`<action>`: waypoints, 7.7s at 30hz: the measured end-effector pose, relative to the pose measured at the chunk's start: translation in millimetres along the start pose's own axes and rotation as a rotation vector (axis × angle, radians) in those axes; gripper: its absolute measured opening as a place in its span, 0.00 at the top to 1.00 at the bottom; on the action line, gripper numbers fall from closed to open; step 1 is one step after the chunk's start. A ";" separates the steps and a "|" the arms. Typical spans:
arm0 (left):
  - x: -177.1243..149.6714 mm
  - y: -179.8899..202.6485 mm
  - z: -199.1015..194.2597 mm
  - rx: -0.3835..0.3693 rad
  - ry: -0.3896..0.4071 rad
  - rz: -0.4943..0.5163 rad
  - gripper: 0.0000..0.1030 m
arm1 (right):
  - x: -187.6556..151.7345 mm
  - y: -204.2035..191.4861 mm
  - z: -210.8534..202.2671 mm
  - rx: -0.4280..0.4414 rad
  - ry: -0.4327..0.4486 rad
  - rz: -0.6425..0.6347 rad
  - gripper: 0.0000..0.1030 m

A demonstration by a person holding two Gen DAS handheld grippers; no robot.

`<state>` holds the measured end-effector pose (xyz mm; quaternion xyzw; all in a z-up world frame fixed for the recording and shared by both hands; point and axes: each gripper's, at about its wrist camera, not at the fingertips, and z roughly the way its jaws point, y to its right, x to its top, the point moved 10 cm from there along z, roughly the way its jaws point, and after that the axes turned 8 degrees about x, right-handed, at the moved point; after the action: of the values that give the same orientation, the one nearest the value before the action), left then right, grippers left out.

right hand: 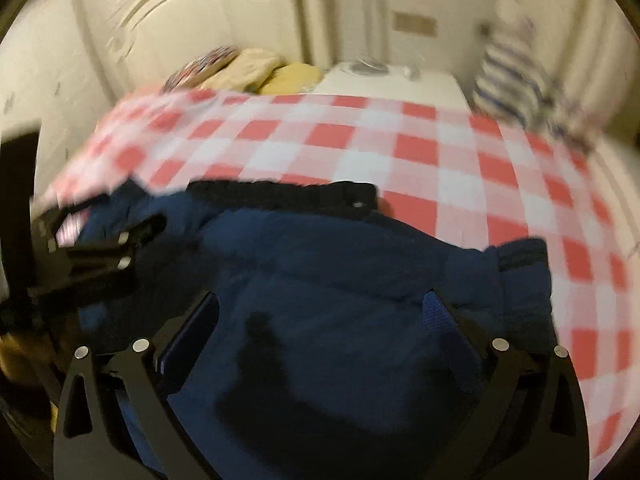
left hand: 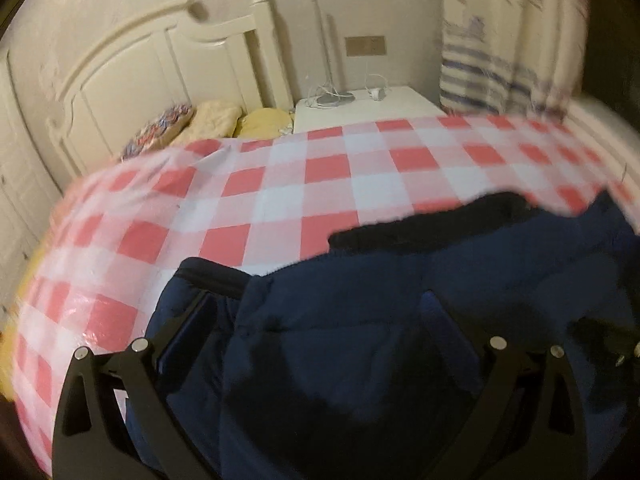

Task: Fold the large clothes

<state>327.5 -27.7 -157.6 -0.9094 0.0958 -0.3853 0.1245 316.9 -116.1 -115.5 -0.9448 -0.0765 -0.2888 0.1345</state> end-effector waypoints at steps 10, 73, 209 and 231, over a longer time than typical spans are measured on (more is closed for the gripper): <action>-23.1 9.3 25.8 -0.087 -0.079 -0.031 0.02 | -18.0 5.7 28.8 0.049 0.000 0.052 0.04; -88.3 25.7 -62.9 -0.139 0.041 -0.038 0.02 | -94.5 -28.8 -27.9 -0.003 0.111 -0.064 0.04; -169.8 -66.5 -117.7 0.035 0.074 -0.138 0.02 | -169.0 39.8 -96.1 -0.079 0.259 0.126 0.05; -176.8 -67.9 -103.6 0.011 0.073 -0.122 0.02 | -179.0 54.5 -96.5 0.002 0.282 0.220 0.05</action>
<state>136.6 68.8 -187.2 -0.8982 0.0423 -0.4254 0.1021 131.2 -208.8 -151.4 -0.8974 0.0467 -0.4020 0.1756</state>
